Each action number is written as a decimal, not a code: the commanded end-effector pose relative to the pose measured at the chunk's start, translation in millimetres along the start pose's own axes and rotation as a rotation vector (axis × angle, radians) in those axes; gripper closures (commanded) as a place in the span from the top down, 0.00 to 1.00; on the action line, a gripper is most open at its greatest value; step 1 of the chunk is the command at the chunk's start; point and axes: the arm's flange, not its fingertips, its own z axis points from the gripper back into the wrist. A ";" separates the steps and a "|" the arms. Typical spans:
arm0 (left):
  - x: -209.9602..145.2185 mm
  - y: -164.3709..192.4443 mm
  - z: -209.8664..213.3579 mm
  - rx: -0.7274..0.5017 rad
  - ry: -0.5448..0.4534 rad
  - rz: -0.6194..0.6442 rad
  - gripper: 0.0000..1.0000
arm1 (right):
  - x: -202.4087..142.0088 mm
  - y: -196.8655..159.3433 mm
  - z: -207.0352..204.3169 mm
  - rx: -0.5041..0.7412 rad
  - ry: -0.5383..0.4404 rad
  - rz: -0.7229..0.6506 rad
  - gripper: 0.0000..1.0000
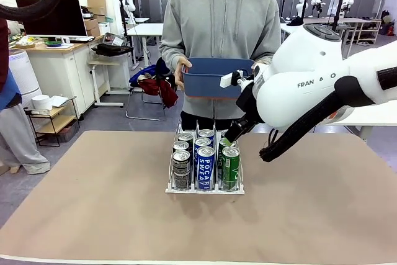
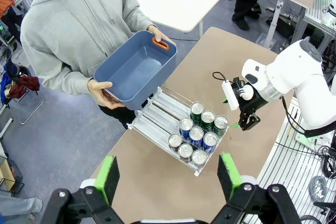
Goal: Fill the beverage cans into the dispenser.
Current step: Place the picked Sprite in the line of the Automatic Can Dispenser with the same cans.
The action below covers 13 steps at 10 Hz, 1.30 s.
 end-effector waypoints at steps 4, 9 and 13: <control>-4.0 -0.7 1.3 -0.010 -0.004 0.002 1.00 | 2.7 2.6 -2.0 -0.003 0.004 0.000 1.00; -4.0 -0.7 1.3 -0.010 -0.004 0.002 1.00 | 0.4 0.0 -0.8 0.001 0.001 0.000 1.00; -4.0 -0.7 1.3 -0.010 -0.004 0.002 1.00 | 61.4 -55.4 66.7 0.147 0.012 0.005 1.00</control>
